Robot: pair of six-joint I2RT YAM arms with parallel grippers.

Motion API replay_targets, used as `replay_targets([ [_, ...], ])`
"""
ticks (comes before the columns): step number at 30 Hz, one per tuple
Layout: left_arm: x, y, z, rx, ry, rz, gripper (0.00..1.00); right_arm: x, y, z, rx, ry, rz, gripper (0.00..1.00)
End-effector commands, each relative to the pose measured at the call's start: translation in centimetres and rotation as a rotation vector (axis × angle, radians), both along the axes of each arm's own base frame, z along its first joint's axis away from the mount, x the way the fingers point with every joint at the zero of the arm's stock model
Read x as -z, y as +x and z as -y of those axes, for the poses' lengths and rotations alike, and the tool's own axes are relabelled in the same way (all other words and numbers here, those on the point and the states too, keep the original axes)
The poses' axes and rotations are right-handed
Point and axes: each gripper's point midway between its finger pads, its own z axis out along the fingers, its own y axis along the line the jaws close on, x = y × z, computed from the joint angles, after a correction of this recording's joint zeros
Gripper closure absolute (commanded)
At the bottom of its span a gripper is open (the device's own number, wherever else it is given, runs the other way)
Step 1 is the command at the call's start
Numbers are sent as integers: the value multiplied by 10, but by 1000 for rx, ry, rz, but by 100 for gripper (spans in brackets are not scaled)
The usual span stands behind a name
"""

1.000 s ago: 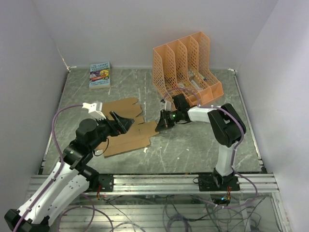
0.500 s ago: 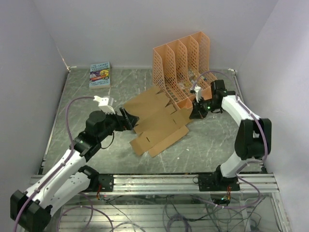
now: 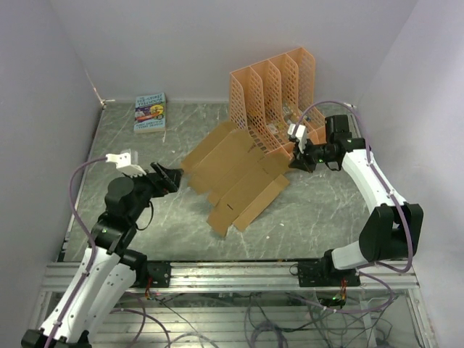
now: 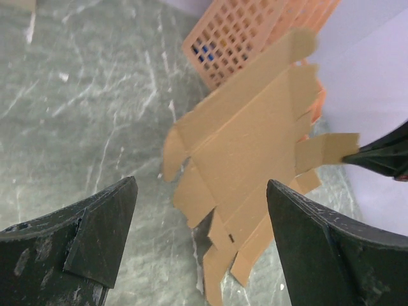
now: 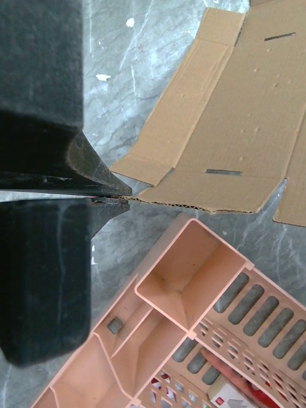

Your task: Fold the paper box

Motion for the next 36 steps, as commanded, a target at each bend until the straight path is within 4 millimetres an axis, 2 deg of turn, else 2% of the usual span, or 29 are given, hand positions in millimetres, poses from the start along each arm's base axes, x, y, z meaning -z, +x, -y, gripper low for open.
replay_targets([
  [1,-47,-3,9,107,40,160,6,-10,0,-4,-77,-2,42,100],
  [2,-52,-2,19,165,54,168,6,-10,-1,-5,-89,-3,48,100],
  [4,-49,3,35,269,88,127,5,-11,-1,-5,-93,-3,61,100],
  [6,-29,15,45,337,142,17,4,-12,-3,-7,-111,5,69,100],
  [11,-13,40,43,383,302,-148,1,-15,-7,-14,-139,18,72,100],
  [14,-23,52,55,453,311,-117,2,-16,-10,-19,-153,29,78,100],
  [16,-25,53,70,547,284,-101,7,-16,-11,-21,-156,26,80,100],
  [19,-23,50,88,658,224,-99,22,-16,-10,-23,-160,27,80,100],
  [22,-7,50,91,677,212,-138,42,-16,-10,-24,-165,30,75,100],
  [24,3,49,91,682,211,-160,62,-16,-11,-25,-166,32,72,100],
  [25,6,49,90,680,212,-169,79,-15,-10,-26,-165,32,71,100],
  [26,8,49,88,672,217,-177,91,-14,-10,-26,-163,32,66,100],
  [29,0,50,79,598,233,-150,93,-16,-4,-28,-124,52,53,100],
  [30,-6,49,75,561,234,-127,93,-18,-1,-30,-95,70,37,90],
  [31,-14,47,72,526,227,-98,93,-20,1,-32,-47,102,-1,70],
  [32,-21,44,68,483,233,-63,93,-22,4,-34,-28,126,-6,57],
  [34,-33,38,59,399,275,12,93,-22,4,-39,62,213,-93,43],
  [36,-39,29,53,333,318,68,93,-19,3,-40,116,292,-162,38],
])
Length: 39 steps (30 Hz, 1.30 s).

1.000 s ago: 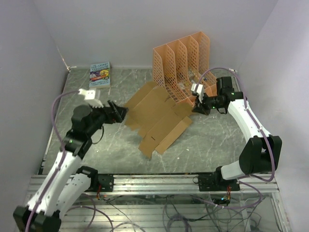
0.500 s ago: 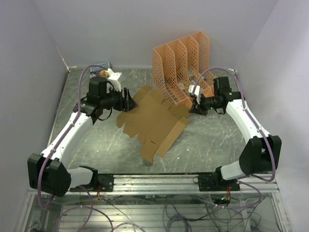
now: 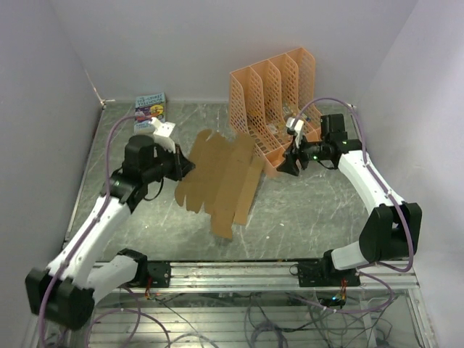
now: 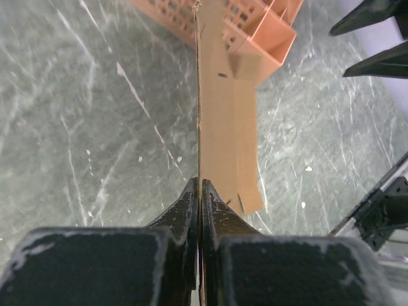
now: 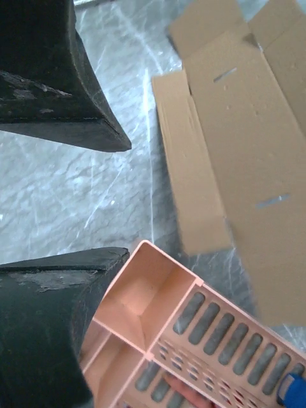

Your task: Fold the paper box

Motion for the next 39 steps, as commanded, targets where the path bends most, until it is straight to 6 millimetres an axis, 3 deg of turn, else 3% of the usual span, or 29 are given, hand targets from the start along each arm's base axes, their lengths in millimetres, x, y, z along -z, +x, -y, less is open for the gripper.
replay_targets([
  [1,-38,-6,-16,-160,20,242,93,-7,4,-6,148,230,-167,38],
  [3,-44,-13,-15,-168,4,299,93,-7,3,4,187,334,-212,37],
  [6,-36,-19,-11,-153,-2,325,93,4,-15,6,184,510,-314,31],
  [10,-29,-23,-2,-95,23,344,93,13,-25,4,197,579,-305,25],
  [18,-60,-39,3,-17,-18,517,93,28,-19,6,250,578,-283,22],
  [22,-71,-46,2,-11,-64,579,93,30,-24,-3,234,604,-294,17],
  [28,-68,-48,8,25,-68,572,93,32,-32,-26,182,588,-278,17],
  [34,-66,-47,7,27,-39,531,93,50,-22,-25,239,562,-319,17],
  [39,-47,-37,-5,-33,77,405,93,48,-18,-27,204,552,-283,17],
])
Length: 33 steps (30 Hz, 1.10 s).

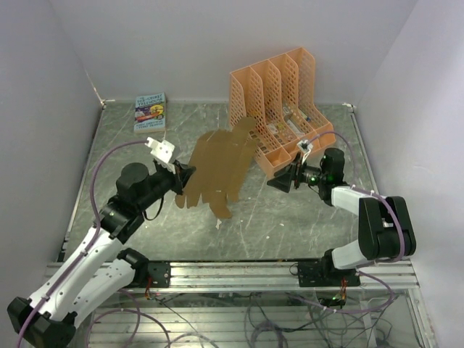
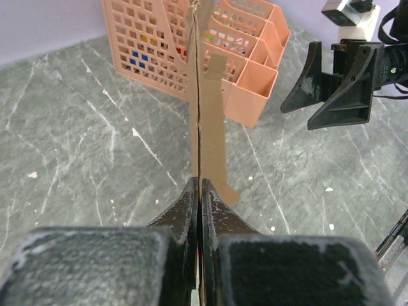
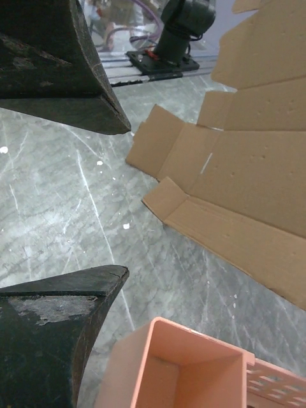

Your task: Fold the paper box

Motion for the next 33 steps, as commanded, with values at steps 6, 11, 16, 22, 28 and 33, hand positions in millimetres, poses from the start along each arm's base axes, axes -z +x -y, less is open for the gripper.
replay_targets([
  [6,5,13,-21,-86,248,-115,93,-28,20,-8,-149,-169,353,17],
  [11,12,16,-23,-32,407,-165,93,-39,18,-24,-272,-231,595,15],
  [16,6,22,-16,35,483,-148,93,-44,19,-14,-219,-205,544,15],
  [22,8,39,-6,88,564,-162,93,-22,30,3,-173,-222,366,17],
  [28,2,50,3,80,564,-151,93,-5,12,-5,-180,-165,160,28],
  [33,19,44,3,44,501,-225,93,15,-6,-18,-126,-223,17,32],
])
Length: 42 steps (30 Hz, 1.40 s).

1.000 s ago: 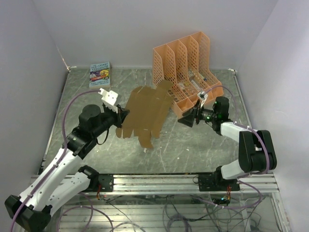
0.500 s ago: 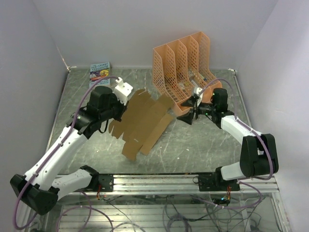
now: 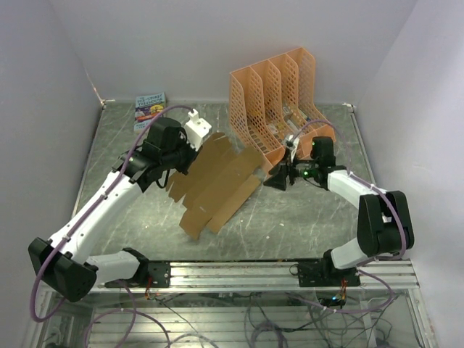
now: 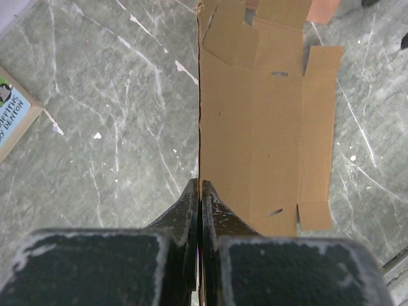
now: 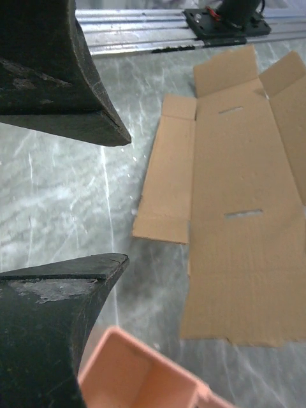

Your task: Fold the paper box

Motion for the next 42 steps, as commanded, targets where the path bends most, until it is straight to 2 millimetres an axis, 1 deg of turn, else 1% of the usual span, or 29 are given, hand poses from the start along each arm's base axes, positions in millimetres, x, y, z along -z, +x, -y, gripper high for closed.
replay_targets([
  [1,2,-9,2,-35,-72,-13,93,23,-15,-5,116,-49,-161,32],
  [3,3,-17,2,-20,-112,15,93,33,-6,1,182,-70,-177,30],
  [5,-5,-26,1,2,-164,74,93,44,0,4,184,-98,-139,29],
  [7,-12,-32,0,17,-192,110,93,48,1,2,182,-100,-99,28],
  [9,-15,-37,2,43,-204,120,93,43,1,-7,162,-89,-43,28],
  [11,-12,-38,5,63,-204,110,93,37,-2,-22,117,-97,10,28],
  [13,-7,-38,7,70,-193,86,93,36,-5,-34,99,-116,21,29],
  [15,-4,-36,8,68,-185,69,93,39,-7,-41,88,-128,-7,30],
  [18,-4,-35,7,60,-182,64,93,43,-8,-39,93,-156,-44,36],
  [20,-4,-35,5,49,-179,67,93,46,-9,-34,100,-190,-38,37],
  [23,-1,-36,2,39,-170,63,93,45,-8,-28,110,-227,1,38],
  [26,-1,-37,3,42,-176,63,93,44,-8,-29,95,-230,14,48],
  [28,-1,-37,1,37,-175,65,93,46,-8,-31,81,-245,13,57],
  [29,-2,-37,1,35,-174,65,93,47,-7,-32,79,-256,17,60],
  [33,-1,-37,-1,29,-164,58,93,45,-4,-30,96,-304,68,65],
  [37,1,-35,-1,17,-164,44,93,41,-4,-28,104,-365,169,67],
  [40,2,-32,0,8,-165,38,93,43,-12,-35,55,-414,232,83],
  [41,3,-31,1,4,-164,34,93,45,-12,-35,51,-444,256,88],
  [42,4,-30,1,0,-164,30,93,48,-19,-42,24,-474,286,92],
])
